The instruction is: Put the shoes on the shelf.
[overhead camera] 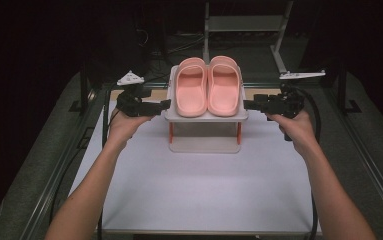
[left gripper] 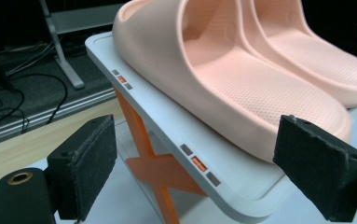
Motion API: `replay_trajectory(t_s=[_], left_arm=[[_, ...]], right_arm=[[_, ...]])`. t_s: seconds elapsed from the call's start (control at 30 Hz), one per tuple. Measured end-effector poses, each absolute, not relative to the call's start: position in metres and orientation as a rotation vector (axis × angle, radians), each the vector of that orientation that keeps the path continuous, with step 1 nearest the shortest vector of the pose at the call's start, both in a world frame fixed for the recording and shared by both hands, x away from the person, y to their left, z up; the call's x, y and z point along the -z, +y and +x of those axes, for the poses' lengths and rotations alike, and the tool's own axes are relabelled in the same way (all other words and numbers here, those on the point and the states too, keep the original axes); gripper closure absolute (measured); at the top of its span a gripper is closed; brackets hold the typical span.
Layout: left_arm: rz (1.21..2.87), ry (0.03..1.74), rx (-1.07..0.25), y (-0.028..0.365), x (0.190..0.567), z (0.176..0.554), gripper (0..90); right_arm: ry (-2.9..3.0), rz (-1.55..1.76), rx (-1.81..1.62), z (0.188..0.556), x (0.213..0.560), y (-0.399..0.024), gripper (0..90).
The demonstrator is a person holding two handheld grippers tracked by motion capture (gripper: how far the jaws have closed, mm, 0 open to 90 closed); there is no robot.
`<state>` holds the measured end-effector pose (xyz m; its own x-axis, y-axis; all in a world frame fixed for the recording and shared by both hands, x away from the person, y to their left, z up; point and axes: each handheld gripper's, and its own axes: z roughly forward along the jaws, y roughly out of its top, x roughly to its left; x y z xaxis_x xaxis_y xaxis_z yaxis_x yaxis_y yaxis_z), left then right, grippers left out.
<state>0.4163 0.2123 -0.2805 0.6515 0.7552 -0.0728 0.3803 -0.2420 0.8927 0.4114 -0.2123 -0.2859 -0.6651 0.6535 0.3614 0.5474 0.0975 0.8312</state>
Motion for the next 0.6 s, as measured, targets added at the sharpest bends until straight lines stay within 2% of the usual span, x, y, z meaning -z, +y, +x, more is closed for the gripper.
replay_trajectory(t_s=[0.6], left_arm=[[1.847,0.882,-0.464,0.215,0.289,0.391,11.4]], right_arm=[[2.248,1.234,-1.653,0.391,0.298,-0.215,31.5]])
